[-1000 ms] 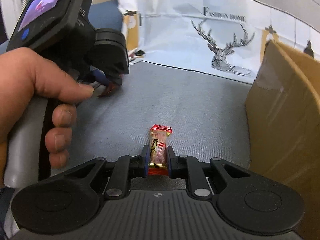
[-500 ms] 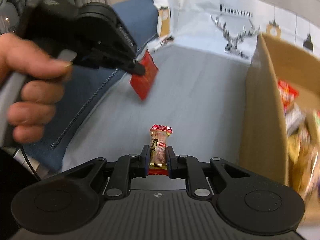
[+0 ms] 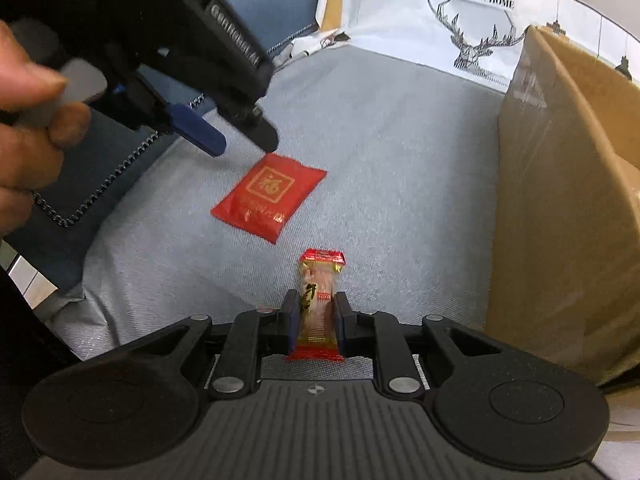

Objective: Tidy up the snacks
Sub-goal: 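Grasp the red-gold candy with the right gripper while the left grasps the red packet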

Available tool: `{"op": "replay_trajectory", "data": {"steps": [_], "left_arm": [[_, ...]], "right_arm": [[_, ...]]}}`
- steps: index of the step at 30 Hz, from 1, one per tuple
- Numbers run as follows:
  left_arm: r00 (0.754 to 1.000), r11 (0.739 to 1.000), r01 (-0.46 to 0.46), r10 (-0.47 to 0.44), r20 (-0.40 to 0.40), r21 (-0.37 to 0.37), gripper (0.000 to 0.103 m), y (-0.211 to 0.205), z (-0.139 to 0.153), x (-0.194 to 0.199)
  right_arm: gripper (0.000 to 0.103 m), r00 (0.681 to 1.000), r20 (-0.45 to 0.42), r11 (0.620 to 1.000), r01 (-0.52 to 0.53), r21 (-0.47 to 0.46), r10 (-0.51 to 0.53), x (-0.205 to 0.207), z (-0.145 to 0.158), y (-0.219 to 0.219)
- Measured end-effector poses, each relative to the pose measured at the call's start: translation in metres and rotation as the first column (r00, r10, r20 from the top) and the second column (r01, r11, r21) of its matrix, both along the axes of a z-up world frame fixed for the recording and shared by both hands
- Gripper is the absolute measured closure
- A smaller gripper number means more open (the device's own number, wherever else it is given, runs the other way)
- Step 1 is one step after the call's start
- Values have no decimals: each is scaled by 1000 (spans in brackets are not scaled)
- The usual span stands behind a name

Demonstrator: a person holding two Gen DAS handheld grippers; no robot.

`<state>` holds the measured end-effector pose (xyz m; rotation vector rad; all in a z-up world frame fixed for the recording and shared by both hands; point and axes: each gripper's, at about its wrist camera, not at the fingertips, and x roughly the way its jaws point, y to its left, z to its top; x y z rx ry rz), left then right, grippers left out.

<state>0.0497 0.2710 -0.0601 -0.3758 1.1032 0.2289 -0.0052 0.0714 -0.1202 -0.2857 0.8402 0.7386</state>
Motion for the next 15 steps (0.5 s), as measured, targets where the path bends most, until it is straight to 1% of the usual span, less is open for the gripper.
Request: {"op": "replay_trajectory", "data": {"steps": [2, 6, 9, 11, 15], "left_arm": [[999, 999, 42, -41, -25, 24, 42, -9, -6, 6], [989, 987, 122, -112, -92, 107, 36, -26, -19, 15], [984, 982, 141, -125, -130, 123, 36, -33, -27, 20], [982, 980, 150, -131, -137, 135, 36, -35, -29, 21], [977, 971, 175, -152, -147, 162, 36, -41, -33, 23]], "right_arm": [[81, 1000, -1, 1000, -6, -5, 6, 1, -2, 2], [78, 1000, -13, 1000, -12, 6, 12, 6, -3, 2], [76, 1000, -24, 1000, -8, 13, 8, 8, -3, 0], [75, 1000, -30, 1000, -8, 15, 8, 8, -2, 1], [75, 999, -29, 1000, -13, 8, 13, 10, -3, 3]]}}
